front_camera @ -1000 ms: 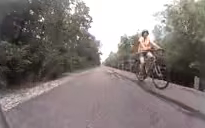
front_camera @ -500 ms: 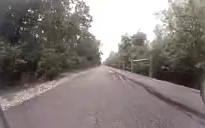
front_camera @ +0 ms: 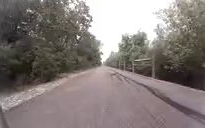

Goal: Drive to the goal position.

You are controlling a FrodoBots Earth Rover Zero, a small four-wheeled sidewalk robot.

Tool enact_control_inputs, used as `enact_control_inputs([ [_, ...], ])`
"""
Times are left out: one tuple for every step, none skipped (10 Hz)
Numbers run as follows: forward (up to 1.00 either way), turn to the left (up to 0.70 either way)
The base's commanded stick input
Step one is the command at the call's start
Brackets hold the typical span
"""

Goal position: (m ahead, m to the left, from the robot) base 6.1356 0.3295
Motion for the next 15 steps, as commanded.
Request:
enact_control_inputs([
  [0.7, 0.0],
  [0.7, 0.0],
  [0.7, 0.0],
  [0.7, 0.0],
  [0.7, 0.0],
  [0.7, 0.0],
  [0.7, 0.0],
  [0.7, 0.0],
  [0.7, 0.0],
  [0.7, 0.0],
  [0.7, 0.0],
  [0.7, 0.0],
  [0.7, 0.0],
  [0.7, 0.0],
  [0.7, 0.0],
])
